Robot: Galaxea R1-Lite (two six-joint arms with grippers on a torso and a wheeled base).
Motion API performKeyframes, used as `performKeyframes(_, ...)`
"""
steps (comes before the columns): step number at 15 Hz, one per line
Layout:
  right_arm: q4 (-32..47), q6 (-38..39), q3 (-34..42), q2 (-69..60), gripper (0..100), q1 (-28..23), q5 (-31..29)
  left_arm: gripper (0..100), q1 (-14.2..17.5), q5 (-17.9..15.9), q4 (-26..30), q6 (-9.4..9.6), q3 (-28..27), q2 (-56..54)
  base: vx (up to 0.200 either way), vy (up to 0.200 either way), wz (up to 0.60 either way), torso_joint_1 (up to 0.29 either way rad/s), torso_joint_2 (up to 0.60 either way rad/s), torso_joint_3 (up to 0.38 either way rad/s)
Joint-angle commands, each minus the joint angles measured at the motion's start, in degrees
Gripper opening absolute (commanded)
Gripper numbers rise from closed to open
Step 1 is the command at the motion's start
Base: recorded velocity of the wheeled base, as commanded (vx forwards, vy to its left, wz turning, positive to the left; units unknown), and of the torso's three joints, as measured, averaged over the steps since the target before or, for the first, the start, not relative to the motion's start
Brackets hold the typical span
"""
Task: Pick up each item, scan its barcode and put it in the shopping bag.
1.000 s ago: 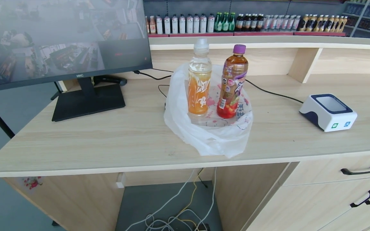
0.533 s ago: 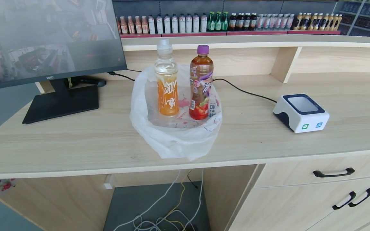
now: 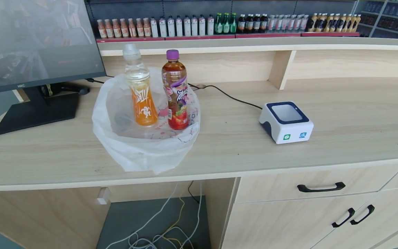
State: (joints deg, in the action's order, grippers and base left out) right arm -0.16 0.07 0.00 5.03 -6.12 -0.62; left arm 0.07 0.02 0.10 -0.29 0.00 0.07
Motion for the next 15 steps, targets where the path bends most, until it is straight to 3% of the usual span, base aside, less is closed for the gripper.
performKeyframes(1, -0.02, 0.01, 0.0, 0.24, 100, -0.03, 0.01, 100, 0.01, 0.06, -0.01, 0.03, 0.0, 0.01, 0.0, -0.2, 0.0, 0.002, 0.0, 0.002)
performKeyframes(12, -0.02, 0.19, 0.0, 0.24, 100, -0.03, 0.01, 100, 0.01, -0.02, -0.01, 0.03, 0.0, 0.01, 0.0, -0.2, 0.0, 0.002, 0.0, 0.002)
performKeyframes(15, -0.02, 0.19, 0.0, 0.24, 100, -0.03, 0.01, 100, 0.01, -0.02, -0.01, -0.06, 0.0, 0.01, 0.0, 0.0, 0.0, 0.0, 0.0, 0.0)
